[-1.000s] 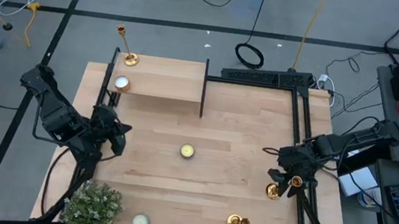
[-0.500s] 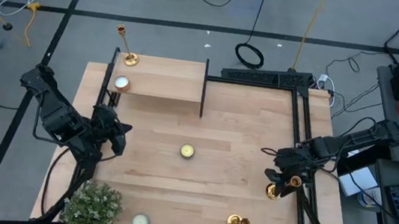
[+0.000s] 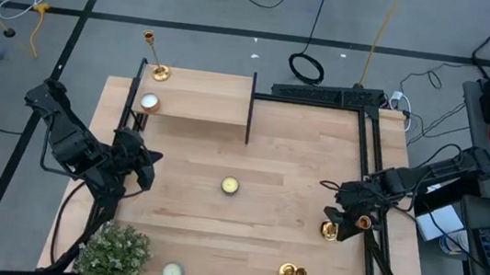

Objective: Pick & Place candle stick holders
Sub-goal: Put the top gold candle holder on the shelf

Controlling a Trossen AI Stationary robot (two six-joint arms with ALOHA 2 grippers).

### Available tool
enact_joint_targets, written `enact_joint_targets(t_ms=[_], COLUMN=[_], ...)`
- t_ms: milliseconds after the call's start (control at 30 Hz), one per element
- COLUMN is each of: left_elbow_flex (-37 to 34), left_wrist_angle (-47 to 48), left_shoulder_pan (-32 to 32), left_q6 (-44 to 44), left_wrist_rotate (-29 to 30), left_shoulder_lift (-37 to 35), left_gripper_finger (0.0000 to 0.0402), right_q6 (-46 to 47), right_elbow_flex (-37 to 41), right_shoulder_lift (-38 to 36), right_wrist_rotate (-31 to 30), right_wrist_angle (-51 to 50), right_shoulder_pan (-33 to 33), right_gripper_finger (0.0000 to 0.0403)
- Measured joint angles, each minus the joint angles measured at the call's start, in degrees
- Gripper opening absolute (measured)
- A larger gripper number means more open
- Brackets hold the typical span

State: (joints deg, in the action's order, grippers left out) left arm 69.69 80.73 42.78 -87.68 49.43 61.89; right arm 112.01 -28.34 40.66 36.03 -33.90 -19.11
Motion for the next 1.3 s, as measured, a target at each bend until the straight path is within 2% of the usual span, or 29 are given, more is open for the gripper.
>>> enact_joint_targets(t_ms=[233,367,533,633,767,900,1033,1200,1300], left_elbow_flex=[0.00,0.00,0.00,0.00,-0.23,-3.25,-7.13,-12.54,-15.47], left_wrist_angle=[-0.59,-1.26,-2.27,-6.45,-16.28,-29.86,-41.54,-57.08,-69.14], left_shoulder_pan=[0.00,-0.03,-1.27,-2.84,-6.78,-12.11,-17.22,-24.31,-29.15], left_q6=[0.02,0.04,3.13,12.10,26.68,40.92,49.19,62.16,72.51], left_wrist_rotate=[1.15,3.17,2.71,1.48,-3.93,-9.11,-14.13,-17.30,-23.04], left_shoulder_lift=[0.00,0.00,0.00,0.00,-0.01,0.00,0.00,0.00,0.63], left_gripper_finger=[0.0003,0.0003,0.0003,0.0003,0.0003,0.0003,0.0003,0.0003,0.0003], right_q6=[1.74,2.38,2.60,2.56,2.39,1.81,0.85,0.01,-0.17], right_elbow_flex=[0.02,0.02,0.02,0.02,0.02,0.02,0.00,0.00,0.00], right_shoulder_lift=[0.04,0.04,0.04,0.06,0.82,2.89,5.98,10.10,12.32], right_wrist_rotate=[-1.83,-4.53,-4.62,-4.44,-4.48,-4.72,-4.74,-4.52,-4.50], right_wrist_angle=[4.60,10.19,13.90,16.19,23.50,33.48,41.90,49.53,53.81], right_shoulder_pan=[0.43,2.02,5.07,7.06,10.43,14.46,17.55,19.20,19.47], right_gripper_finger=[0.0029,0.0026,0.0026,0.0028,0.0027,0.0026,0.0026,0.0027,0.0027])
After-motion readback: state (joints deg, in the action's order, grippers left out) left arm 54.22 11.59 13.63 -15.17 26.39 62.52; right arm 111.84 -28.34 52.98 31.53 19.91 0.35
